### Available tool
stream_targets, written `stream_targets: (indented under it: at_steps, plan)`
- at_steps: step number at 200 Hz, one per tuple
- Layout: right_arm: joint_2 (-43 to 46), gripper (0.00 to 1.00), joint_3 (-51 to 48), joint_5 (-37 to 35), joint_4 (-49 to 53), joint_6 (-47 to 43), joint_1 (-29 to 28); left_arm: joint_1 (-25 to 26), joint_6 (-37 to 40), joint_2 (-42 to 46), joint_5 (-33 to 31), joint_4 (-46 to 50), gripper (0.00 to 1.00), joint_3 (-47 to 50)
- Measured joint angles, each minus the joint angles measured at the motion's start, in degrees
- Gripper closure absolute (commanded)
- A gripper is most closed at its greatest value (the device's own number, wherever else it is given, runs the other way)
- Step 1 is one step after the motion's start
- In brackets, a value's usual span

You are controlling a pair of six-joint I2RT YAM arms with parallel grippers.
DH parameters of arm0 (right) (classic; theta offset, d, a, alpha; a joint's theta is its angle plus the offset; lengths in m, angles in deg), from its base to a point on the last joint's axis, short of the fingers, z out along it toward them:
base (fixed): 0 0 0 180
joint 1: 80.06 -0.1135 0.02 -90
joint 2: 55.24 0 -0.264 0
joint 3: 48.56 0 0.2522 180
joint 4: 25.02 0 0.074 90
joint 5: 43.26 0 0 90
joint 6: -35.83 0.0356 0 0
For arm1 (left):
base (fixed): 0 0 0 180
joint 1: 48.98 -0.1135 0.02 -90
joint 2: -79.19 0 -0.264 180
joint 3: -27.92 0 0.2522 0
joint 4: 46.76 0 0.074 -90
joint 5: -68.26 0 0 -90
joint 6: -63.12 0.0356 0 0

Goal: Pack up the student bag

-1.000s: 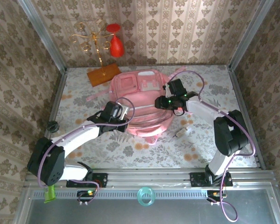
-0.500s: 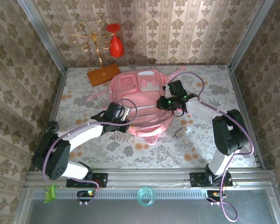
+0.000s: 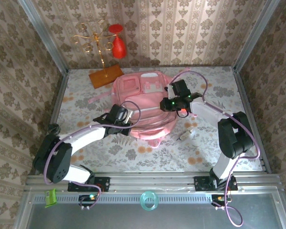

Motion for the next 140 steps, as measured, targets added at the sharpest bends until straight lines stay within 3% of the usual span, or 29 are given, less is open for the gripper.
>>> stream_targets:
  at_steps: [82, 140]
  plan:
    - [-2.99, 1.00, 7.45, -0.48, 10.34, -11.30, 1.79, -2.21, 1.22, 3.78, 3.30, 2.69, 1.00, -0.22]
    - [-4.76, 1.00, 11.08, -0.33, 14.36, -20.39, 2.75, -4.48, 1.84, 3.19, 4.68, 8.83, 1.00, -6.05]
